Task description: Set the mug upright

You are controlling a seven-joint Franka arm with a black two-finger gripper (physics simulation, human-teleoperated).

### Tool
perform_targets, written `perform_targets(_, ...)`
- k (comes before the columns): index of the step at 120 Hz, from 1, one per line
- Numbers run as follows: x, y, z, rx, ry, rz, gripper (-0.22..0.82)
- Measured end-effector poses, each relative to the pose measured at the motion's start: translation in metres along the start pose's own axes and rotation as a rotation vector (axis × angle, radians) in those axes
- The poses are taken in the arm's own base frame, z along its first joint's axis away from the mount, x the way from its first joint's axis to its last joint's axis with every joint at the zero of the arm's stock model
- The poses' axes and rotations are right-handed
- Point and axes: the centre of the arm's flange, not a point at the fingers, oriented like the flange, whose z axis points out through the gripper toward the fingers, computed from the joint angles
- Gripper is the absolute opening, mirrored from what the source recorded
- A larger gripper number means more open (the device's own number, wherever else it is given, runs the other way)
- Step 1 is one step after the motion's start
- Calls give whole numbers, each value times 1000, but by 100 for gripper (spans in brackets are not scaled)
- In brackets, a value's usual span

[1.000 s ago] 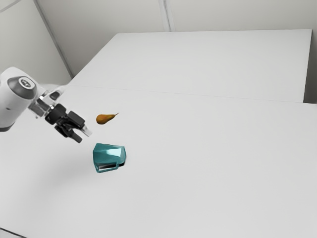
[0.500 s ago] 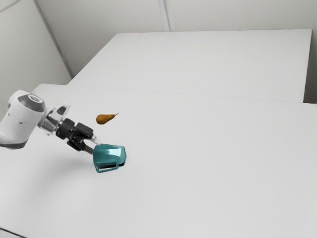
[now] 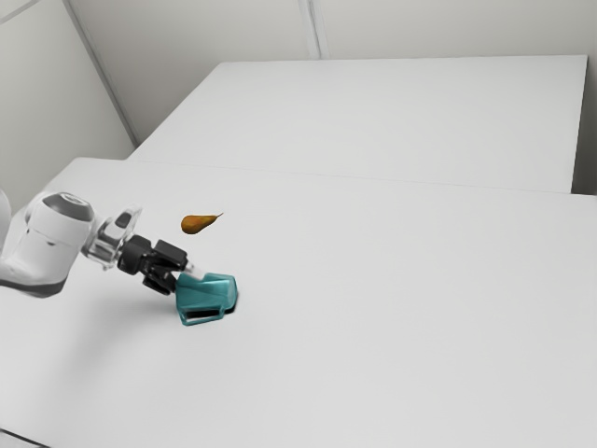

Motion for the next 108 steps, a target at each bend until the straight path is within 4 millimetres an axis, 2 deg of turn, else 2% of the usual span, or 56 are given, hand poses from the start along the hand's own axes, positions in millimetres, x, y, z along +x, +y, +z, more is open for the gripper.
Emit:
perform_targets(12, 0, 0, 1, -20, 11, 8, 34)
perform_targets(32, 1, 5, 1, -36, 19, 36, 5)
perform_targets(46, 1, 7, 1, -46, 21, 62, -6)
perform_targets(63, 2, 9, 1, -54, 22, 90, -13)
perform_targets(80, 4, 18, 0, -52, 23, 127, -15)
perform_targets(92, 7, 33, -1, -41, 22, 173, -16)
perform_targets(108, 13, 64, -1, 22, 5, 267, -17)
